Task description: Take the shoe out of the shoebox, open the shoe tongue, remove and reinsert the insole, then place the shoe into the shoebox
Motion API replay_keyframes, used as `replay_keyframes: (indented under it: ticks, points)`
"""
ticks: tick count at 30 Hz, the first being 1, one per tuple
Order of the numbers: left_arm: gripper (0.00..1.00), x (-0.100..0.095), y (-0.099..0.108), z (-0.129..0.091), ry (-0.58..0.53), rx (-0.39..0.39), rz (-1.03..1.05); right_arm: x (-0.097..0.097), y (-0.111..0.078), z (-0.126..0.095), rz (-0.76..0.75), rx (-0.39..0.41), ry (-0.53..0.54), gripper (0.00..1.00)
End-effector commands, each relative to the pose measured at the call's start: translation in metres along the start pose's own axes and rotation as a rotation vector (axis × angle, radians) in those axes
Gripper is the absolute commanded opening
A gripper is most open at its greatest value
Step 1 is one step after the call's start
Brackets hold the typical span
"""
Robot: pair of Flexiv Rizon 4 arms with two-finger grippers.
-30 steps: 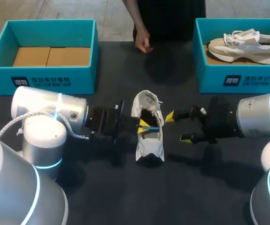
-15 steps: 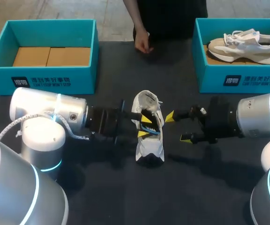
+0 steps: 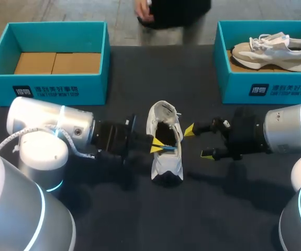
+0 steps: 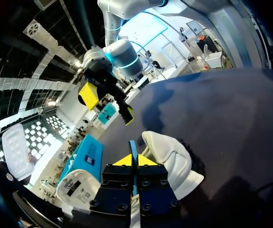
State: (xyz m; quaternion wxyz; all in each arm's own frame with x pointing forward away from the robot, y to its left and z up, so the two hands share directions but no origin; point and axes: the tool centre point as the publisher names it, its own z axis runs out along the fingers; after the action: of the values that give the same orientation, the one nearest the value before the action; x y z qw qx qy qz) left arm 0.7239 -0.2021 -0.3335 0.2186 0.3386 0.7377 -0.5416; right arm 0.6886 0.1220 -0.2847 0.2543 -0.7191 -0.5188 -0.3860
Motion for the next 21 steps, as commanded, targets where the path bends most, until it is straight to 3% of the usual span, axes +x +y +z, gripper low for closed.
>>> replay_keyframes:
  ticks: [1, 5, 15, 21]
  points:
    - [0.0, -0.005, 0.011, 0.006, 0.013, -0.007, -0.001, 0.002, -0.001, 0.001, 0.001, -0.001, -0.005, 1.0]
    - [0.0, -0.006, 0.017, 0.007, 0.02, -0.019, -0.006, 0.002, -0.001, 0.001, 0.001, -0.001, -0.005, 1.0]
    - [0.0, -0.007, -0.002, 0.014, 0.04, 0.027, -0.008, 0.002, -0.001, 0.001, 0.001, -0.001, -0.005, 1.0]
    - [0.0, -0.005, -0.003, 0.015, 0.057, 0.03, -0.013, 0.002, -0.001, 0.001, 0.001, -0.001, -0.005, 1.0]
